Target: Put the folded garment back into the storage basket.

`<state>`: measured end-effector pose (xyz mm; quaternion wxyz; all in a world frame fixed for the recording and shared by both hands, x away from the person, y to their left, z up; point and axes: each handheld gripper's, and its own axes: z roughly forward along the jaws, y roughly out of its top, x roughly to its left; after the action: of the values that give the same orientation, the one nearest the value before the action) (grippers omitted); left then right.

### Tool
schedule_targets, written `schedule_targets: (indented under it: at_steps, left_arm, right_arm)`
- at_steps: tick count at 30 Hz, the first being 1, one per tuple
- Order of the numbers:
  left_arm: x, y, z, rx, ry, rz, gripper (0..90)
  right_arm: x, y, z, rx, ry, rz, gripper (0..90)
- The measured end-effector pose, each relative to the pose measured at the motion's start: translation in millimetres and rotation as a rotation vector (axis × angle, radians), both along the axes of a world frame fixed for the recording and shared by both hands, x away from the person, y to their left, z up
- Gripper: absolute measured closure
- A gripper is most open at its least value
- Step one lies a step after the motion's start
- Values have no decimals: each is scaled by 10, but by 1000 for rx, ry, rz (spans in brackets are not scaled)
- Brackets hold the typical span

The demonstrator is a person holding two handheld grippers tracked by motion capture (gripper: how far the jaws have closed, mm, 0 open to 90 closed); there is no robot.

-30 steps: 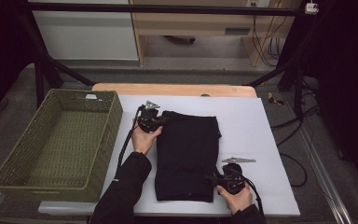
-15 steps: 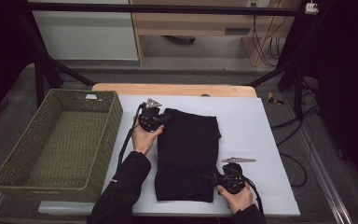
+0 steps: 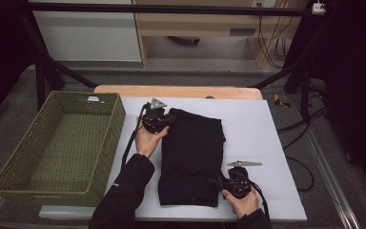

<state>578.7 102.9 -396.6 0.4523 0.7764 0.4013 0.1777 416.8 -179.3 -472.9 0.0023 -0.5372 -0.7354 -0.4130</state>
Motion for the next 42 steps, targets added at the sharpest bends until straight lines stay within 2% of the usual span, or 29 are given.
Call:
schedule_targets:
  at_steps: [17, 34, 42]
  left_arm:
    - [-125, -59, 254, -6, -45, -38, 775]
    - [-229, -99, 468, 9, -83, -61, 779]
    - [-287, -109, 615, 20, -102, -70, 779]
  right_arm:
    - [-11, -13, 30, 9, -12, 7, 726]
    - [-21, -6, 89, 25, -30, 14, 726]
    - [-19, 9, 140, 34, -47, 23, 726]
